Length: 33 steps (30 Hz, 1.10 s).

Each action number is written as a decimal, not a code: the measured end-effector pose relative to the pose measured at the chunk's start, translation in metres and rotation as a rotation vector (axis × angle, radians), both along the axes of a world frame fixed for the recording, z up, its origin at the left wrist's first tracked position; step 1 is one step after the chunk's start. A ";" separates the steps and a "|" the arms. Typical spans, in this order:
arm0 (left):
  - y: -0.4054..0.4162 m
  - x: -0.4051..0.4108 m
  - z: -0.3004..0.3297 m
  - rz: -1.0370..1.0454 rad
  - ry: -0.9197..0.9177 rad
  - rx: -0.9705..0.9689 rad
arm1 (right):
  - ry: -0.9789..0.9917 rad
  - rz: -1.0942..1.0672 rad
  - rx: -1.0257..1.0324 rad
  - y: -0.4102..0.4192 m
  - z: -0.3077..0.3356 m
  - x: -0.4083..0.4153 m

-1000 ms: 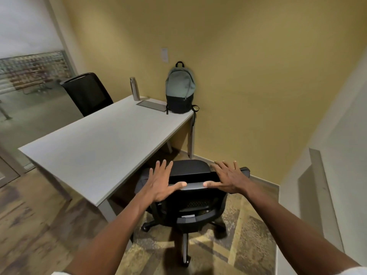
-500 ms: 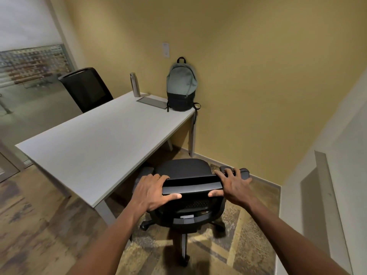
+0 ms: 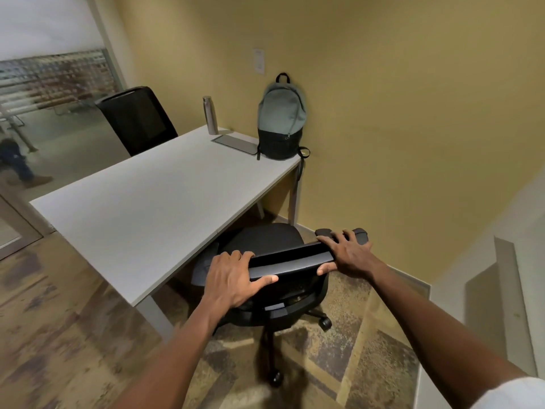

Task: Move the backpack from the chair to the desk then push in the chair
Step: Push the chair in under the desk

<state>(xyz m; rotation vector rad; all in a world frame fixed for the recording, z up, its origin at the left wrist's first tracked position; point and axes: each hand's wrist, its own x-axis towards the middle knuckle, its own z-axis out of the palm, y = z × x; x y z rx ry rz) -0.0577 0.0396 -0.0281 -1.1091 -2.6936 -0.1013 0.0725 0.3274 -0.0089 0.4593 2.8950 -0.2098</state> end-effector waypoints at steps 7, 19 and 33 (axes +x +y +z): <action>0.030 -0.018 -0.001 0.076 0.032 -0.013 | -0.090 0.078 -0.038 0.037 0.011 -0.052; 0.053 -0.073 0.003 0.208 -0.012 0.021 | 0.043 0.158 -0.082 0.069 -0.004 -0.138; 0.129 -0.110 -0.001 0.416 -0.012 0.035 | -0.007 0.318 -0.109 0.150 -0.003 -0.242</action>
